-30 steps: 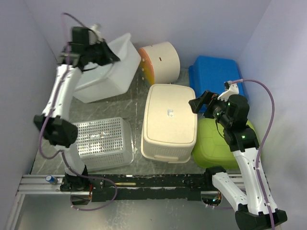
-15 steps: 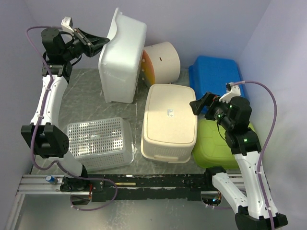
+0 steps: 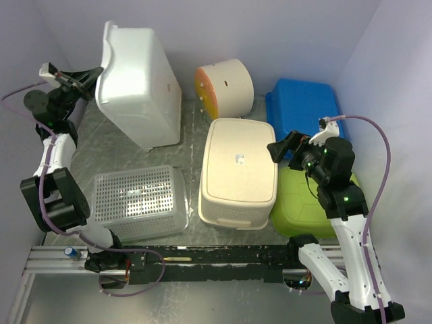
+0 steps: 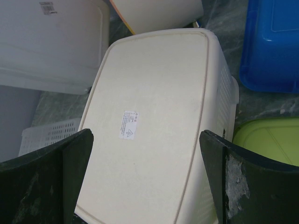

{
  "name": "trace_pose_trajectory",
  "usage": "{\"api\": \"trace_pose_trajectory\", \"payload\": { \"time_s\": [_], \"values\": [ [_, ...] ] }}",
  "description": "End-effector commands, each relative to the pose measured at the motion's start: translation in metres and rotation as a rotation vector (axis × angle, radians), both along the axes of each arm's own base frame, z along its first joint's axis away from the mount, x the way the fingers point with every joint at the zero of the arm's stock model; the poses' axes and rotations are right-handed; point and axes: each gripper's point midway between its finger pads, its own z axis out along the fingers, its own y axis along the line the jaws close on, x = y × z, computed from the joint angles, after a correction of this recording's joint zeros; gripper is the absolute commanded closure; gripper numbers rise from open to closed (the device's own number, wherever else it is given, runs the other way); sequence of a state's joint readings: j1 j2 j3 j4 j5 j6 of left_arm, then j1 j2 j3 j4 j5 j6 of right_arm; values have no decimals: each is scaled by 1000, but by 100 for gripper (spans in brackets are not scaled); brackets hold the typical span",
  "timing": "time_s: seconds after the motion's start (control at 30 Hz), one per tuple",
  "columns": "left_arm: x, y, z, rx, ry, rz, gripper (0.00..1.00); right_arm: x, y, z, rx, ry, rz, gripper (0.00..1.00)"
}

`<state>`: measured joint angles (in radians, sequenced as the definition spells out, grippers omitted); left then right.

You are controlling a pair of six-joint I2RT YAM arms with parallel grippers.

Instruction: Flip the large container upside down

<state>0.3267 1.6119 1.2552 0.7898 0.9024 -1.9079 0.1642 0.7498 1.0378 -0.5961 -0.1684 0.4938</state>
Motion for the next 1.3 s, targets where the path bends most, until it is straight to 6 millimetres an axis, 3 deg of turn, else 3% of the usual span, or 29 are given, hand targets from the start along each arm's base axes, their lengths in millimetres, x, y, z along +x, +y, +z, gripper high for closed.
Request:
{"api": "trace_pose_trajectory", "payload": {
  "time_s": [0.0, 0.2, 0.3, 0.47, 0.67, 0.73, 0.83, 0.93, 1.27],
  "values": [
    [-6, 26, -42, -16, 46, -22, 93, 1, 3, 13, 8, -28, 10, 1],
    [1, 48, -87, 67, 142, -24, 93, 1, 4, 8, 20, -17, 9, 1],
    [6, 55, -100, 120, 178, -3, 93, 1, 3, 9, 26, -21, 2, 1],
    [14, 70, -104, 204, 209, 9, 87, -1, 2, 9, 29, -19, -6, 1],
    [15, 87, -106, 310, 243, 41, 64, -3, 1, 5, 30, -11, -9, 1],
    [13, 90, -107, 376, 267, 69, 51, -3, 2, 5, 34, -10, -6, 1],
    [7, 95, -110, 491, 313, 108, 20, -3, 4, 4, 43, -8, 5, 1],
    [4, 103, -114, 576, 360, 151, 16, -3, 6, 6, 50, -12, 13, 1],
    [-10, 125, -115, 777, 448, 264, 15, -9, 5, 2, 47, -13, 16, 1]
  ]
}}
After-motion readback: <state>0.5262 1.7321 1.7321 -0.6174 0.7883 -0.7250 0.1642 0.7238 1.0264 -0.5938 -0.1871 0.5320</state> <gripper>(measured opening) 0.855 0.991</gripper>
